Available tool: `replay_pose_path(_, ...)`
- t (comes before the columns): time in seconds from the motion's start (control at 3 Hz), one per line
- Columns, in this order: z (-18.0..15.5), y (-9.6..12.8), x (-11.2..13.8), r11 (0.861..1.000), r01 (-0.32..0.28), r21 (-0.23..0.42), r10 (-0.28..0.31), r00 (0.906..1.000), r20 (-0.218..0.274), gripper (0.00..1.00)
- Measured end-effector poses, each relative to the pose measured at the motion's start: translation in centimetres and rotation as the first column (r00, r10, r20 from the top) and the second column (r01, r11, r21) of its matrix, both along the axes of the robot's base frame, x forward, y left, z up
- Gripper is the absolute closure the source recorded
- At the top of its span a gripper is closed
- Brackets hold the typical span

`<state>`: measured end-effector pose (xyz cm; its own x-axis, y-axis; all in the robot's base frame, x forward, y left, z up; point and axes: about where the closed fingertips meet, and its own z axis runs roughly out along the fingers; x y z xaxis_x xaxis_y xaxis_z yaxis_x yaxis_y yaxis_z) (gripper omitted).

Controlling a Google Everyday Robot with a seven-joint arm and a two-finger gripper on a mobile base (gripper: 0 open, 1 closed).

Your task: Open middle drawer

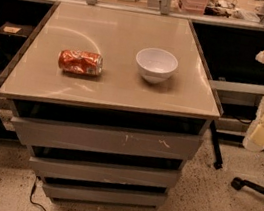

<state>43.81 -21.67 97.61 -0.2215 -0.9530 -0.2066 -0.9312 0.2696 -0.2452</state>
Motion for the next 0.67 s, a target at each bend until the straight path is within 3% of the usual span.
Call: replay_pose_path(0.67,-0.94,0.09,-0.38,1.0,0.019,-0.007,-0.019,0.9998,0.0,0.0)
